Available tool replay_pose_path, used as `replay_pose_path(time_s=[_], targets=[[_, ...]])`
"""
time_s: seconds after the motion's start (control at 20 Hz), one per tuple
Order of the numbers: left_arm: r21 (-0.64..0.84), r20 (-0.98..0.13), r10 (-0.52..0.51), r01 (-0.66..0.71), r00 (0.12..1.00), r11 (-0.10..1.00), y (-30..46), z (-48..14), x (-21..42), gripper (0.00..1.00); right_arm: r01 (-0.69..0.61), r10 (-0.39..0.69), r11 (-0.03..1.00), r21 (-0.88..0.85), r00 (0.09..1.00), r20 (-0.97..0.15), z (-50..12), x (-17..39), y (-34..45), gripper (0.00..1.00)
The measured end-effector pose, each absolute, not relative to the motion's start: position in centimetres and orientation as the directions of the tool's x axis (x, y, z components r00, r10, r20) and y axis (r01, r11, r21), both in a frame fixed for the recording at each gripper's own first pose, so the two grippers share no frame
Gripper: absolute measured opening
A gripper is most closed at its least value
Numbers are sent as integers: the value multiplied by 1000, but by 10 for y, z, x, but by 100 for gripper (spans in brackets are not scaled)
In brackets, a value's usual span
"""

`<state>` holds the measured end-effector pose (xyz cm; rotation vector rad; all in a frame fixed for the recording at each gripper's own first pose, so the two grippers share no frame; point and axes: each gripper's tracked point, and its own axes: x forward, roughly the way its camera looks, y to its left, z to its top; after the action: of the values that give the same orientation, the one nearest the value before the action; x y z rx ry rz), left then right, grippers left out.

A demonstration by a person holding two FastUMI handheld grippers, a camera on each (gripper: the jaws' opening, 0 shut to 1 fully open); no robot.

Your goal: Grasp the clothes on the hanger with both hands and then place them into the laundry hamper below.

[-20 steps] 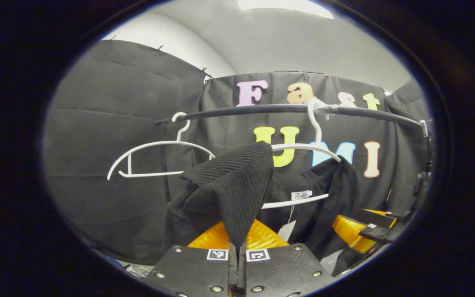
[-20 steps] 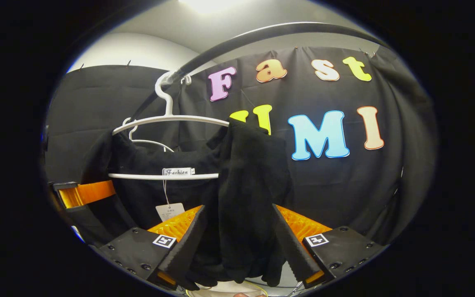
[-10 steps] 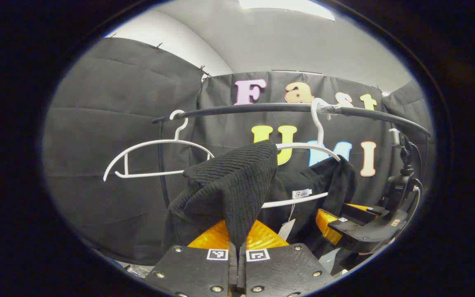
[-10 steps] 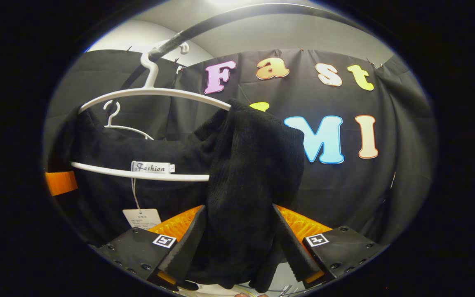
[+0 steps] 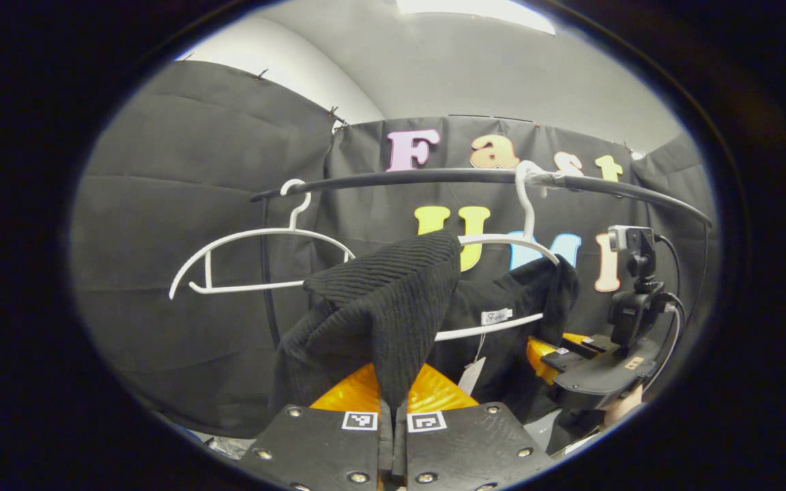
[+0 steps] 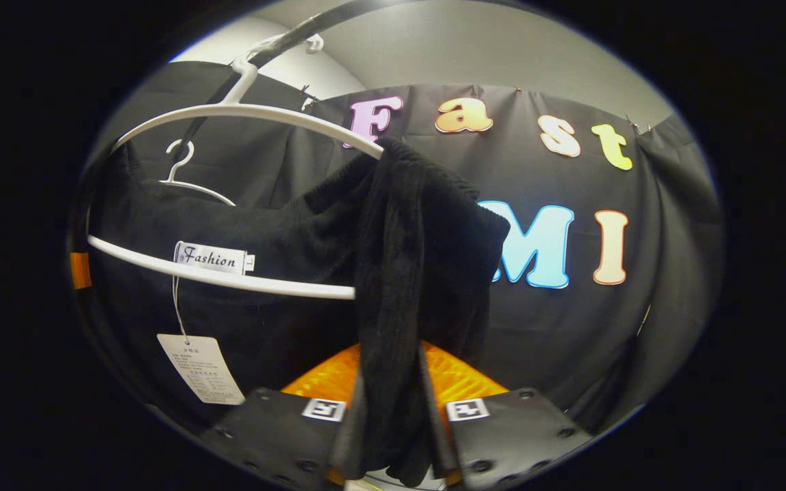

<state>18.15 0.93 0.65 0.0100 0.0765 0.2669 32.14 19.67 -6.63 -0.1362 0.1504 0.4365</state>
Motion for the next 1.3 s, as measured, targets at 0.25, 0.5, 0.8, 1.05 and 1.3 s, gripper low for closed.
replay_pose_path(time_s=[0.25, 0.5, 0.8, 1.05, 1.3], targets=[[30, -79, 254, -252, 964, 967, 6, 8, 179, 1, -520, 504, 853, -49, 845, -178, -66, 327, 192, 0], [-48, -53, 259, -261, 964, 964, 15, 15, 172, 0, -493, 481, 864, -98, 868, -126, -48, 334, 180, 2], [-124, -31, 286, -287, 958, 950, 39, 26, 166, 1, -437, 430, 892, -115, 899, -77, -36, 344, 159, 0], [-109, -14, 291, -291, 957, 950, 48, 33, 166, 0, -404, 401, 908, -109, 915, -50, -33, 355, 149, 2], [-79, -14, 268, -268, 963, 960, 53, 39, 160, 0, -410, 408, 906, -106, 912, -45, -37, 360, 152, 2]])
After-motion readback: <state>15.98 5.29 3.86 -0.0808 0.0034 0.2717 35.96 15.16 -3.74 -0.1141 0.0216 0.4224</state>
